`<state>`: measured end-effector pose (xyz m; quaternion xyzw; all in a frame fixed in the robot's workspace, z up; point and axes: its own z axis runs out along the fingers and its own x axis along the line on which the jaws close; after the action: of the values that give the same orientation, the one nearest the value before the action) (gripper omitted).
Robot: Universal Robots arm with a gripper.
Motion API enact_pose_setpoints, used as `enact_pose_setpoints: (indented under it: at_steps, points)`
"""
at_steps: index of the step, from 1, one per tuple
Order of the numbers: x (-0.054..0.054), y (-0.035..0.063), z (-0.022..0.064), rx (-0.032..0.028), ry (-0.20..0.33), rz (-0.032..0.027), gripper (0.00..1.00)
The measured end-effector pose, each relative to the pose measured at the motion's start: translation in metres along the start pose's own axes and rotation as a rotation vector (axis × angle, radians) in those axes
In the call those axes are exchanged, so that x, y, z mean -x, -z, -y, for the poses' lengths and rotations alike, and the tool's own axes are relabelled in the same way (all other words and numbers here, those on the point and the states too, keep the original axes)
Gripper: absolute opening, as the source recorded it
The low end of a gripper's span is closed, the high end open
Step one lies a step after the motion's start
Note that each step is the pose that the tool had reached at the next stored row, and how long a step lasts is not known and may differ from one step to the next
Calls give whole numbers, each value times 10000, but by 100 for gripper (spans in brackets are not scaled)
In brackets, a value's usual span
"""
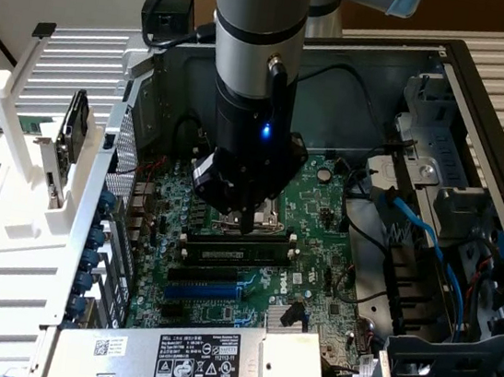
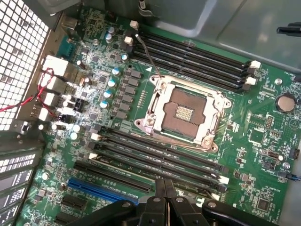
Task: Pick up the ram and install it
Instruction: 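Press down the ram until it locks into place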
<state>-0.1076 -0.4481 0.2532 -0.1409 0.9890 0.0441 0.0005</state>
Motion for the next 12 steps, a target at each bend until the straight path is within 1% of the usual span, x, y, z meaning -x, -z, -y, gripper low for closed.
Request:
enact_pose_setpoints:
  at_steps: [5, 9, 12]
  points:
    - [0, 0, 0, -2, -515, -34, 10]
    - [0, 0, 0, -21, -1030, -56, 10]
    - [1, 0, 0, -22, -1104, -49, 10]
